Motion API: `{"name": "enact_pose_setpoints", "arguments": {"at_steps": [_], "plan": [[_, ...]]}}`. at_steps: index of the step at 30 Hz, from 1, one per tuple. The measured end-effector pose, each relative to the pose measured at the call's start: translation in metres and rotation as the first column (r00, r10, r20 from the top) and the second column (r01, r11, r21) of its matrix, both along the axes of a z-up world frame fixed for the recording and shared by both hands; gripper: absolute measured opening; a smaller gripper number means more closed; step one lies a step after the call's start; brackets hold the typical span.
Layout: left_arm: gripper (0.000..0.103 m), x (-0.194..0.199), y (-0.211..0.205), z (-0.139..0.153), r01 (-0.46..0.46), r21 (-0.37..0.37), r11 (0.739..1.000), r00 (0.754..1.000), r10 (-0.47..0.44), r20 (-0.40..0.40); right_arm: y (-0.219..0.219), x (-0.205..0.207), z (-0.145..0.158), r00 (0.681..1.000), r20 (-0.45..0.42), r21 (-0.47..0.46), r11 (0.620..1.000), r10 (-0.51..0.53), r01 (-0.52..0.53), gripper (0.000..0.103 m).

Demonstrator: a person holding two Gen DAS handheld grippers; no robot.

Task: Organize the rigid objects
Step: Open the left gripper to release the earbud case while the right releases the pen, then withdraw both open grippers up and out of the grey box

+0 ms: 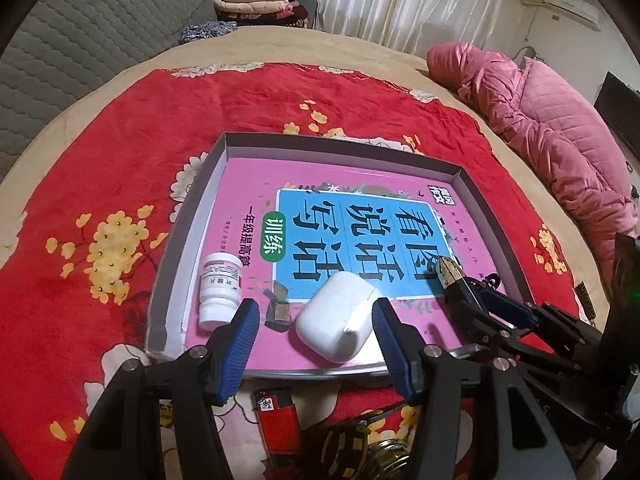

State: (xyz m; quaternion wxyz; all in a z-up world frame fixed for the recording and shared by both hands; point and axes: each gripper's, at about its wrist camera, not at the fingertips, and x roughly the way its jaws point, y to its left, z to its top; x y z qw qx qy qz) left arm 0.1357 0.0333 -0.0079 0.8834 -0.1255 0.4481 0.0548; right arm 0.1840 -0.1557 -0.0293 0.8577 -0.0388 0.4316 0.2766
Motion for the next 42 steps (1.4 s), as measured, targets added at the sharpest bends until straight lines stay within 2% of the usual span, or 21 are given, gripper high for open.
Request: {"name": "enact_pose_setpoints", "arguments": {"at_steps": [12, 14, 16, 22, 33, 42], "plan": [[0.058, -0.009, 0.005, 0.012, -0.009, -0.001, 1.0, 1.0, 0.009, 0.022, -0.004, -0.003, 0.011, 0.999, 0.042, 0.028, 1.0, 0.001, -0.002, 0.048], [0.058, -0.01, 0.005, 0.013, -0.007, 0.004, 1.0, 1.0, 0.007, 0.024, -0.005, -0.006, 0.016, 0.997, 0.071, 0.04, 0.999, 0.001, -0.004, 0.057], [0.058, -0.012, 0.005, 0.015, -0.005, 0.009, 1.0, 1.0, 0.005, 0.028, -0.005, -0.009, 0.023, 0.995, 0.104, 0.056, 0.998, 0.003, -0.009, 0.062], [0.058, -0.015, 0.004, 0.018, -0.003, 0.011, 1.0, 0.999, 0.003, 0.034, -0.006, -0.014, 0.033, 0.987, 0.158, 0.071, 0.997, 0.002, -0.014, 0.07], [0.058, -0.019, 0.004, 0.02, 0.002, -0.003, 1.0, 0.999, -0.001, 0.037, -0.019, -0.017, 0.043, 0.979, 0.2, 0.085, 0.996, -0.047, 0.03, 0.073], [0.058, -0.028, 0.003, 0.024, 0.006, -0.009, 1.0, 0.999, -0.005, 0.043, -0.024, -0.031, 0.055, 0.963, 0.266, 0.09, 0.996, -0.044, 0.02, 0.074]]}}
